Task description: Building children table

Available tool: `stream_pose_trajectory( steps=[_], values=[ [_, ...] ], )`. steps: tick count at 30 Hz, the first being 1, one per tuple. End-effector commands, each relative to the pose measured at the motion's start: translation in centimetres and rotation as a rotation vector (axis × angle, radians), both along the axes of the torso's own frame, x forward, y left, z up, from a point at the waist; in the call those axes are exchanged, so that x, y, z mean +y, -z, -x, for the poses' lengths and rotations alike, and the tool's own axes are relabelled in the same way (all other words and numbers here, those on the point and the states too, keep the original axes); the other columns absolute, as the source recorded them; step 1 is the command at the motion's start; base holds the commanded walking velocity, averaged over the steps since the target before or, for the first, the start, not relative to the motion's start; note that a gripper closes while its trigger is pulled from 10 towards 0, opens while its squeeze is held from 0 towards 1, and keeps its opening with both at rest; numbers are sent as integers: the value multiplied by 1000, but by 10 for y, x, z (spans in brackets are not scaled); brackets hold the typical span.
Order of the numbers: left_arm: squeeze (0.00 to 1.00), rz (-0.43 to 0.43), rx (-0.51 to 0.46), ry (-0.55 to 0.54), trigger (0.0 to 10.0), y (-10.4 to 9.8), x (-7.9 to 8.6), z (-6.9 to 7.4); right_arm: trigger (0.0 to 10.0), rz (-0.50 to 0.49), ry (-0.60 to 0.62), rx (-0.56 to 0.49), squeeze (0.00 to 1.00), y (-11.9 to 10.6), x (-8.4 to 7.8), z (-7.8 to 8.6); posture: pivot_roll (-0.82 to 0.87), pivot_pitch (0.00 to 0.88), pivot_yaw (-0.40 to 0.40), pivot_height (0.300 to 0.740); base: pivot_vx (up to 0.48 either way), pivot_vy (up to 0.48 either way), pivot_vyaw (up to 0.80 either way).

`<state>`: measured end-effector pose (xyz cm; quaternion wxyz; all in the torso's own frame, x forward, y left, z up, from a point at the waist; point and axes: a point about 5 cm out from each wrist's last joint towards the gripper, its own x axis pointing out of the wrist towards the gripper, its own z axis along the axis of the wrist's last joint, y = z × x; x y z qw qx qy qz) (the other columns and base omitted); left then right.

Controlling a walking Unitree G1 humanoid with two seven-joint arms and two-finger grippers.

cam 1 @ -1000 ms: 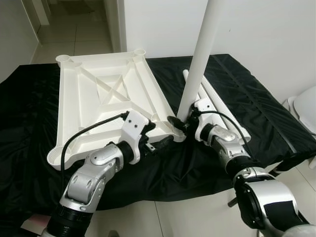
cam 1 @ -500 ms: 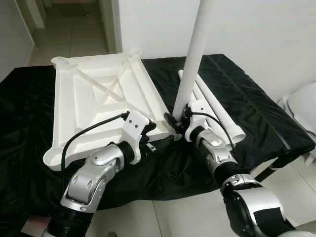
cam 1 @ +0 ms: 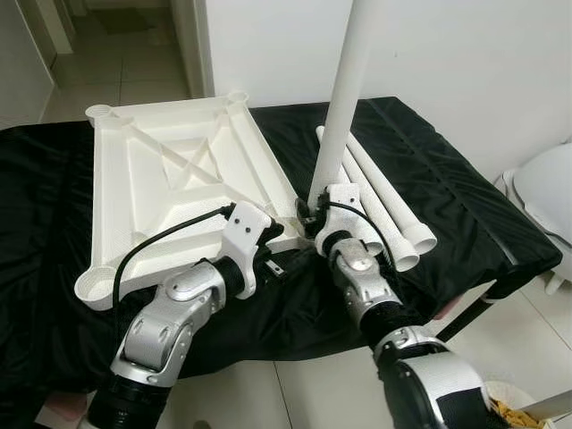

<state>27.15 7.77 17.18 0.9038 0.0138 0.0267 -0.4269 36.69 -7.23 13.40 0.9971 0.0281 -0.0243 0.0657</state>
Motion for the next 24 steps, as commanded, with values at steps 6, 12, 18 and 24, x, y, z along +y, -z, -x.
stream_pose_trajectory(
  steps=[6,12,18,24],
  values=[
    [0,0,14,-7,10000,1,-1,1,0,-31,43,-2,0,-3,7,3,-37,28,-8,740,0,0,0],
    [0,-1,15,-1,10000,1,-2,1,3373,-23,67,-17,0,-6,4,4,-40,32,-8,740,0,0,0],
    [0,0,19,-1,10000,2,-2,2,10000,-21,103,-50,78,-12,-5,4,-40,34,-8,740,0,0,0],
    [0,-1,25,-4,10000,4,-1,3,10000,-63,65,-100,1000,-19,-14,7,-40,37,-12,740,0,0,0]
  ],
)
